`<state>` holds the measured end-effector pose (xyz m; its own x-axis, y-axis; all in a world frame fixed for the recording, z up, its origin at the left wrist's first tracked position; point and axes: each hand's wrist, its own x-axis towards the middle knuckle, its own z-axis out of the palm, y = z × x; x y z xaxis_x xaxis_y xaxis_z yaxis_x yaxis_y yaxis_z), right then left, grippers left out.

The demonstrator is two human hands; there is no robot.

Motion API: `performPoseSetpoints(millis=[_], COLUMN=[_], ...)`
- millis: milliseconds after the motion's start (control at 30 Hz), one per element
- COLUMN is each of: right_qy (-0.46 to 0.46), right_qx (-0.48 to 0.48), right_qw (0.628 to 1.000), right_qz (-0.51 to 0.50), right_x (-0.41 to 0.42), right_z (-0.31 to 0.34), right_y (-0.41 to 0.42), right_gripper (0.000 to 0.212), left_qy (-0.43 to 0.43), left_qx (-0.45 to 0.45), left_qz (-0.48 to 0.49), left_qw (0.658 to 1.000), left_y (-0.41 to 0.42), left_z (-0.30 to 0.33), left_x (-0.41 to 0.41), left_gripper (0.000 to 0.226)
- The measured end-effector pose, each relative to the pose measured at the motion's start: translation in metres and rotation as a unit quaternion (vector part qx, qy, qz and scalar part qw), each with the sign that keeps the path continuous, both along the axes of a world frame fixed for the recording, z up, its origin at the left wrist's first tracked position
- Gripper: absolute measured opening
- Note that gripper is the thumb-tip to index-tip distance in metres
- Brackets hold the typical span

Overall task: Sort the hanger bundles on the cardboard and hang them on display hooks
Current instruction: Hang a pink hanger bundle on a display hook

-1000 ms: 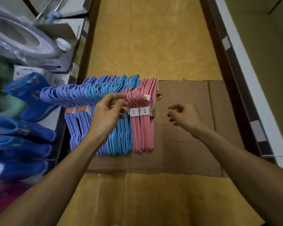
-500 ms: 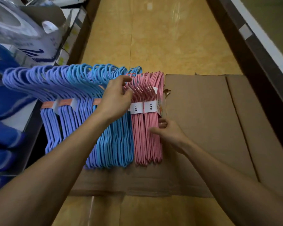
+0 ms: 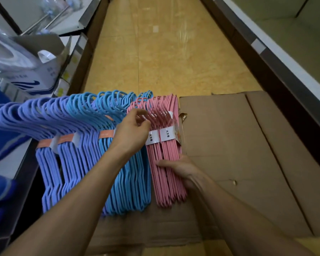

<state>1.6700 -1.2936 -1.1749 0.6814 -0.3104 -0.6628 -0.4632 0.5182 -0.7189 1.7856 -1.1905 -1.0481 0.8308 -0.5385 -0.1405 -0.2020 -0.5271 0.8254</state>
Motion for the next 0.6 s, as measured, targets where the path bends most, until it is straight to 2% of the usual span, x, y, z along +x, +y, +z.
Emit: performPoseSetpoints(millis=[133, 267, 367, 467, 600], right_qy=[0.003, 0.003, 0.005, 0.013, 0.032], right_qx=[-0.007, 0.004, 0.025, 0.025, -0.007], right_qw=[1.0, 0.999, 0.998, 0.997, 0.996], right_qz=[0.002, 0.033, 0.05, 0.067, 0.084], right_x=[-0.017, -0.049, -0.077, -0.099, -0.116], right_z=[0.016, 0.03, 0.036, 0.037, 0.032], right_y=[-0.019, -0.046, -0.064, -0.078, -0.09], right_gripper=[0.048, 0.044, 0.04, 0.053, 0.054], left_qy=[-0.064, -0.108, -0.012, 0.116, 0.181], left_qx=[-0.017, -0.057, -0.07, -0.113, -0.166], left_qz=[0.001, 0.057, 0.054, 0.005, -0.033], left_qw=[0.998, 0.991, 0.996, 0.987, 0.969], left_y=[-0.006, -0.021, -0.039, -0.062, -0.09], left_z=[0.003, 0.009, 0.009, 0.001, -0.011], left_x=[0.004, -0.007, -0.021, -0.037, -0.056], left_gripper=[0.014, 0.025, 0.052, 0.076, 0.081])
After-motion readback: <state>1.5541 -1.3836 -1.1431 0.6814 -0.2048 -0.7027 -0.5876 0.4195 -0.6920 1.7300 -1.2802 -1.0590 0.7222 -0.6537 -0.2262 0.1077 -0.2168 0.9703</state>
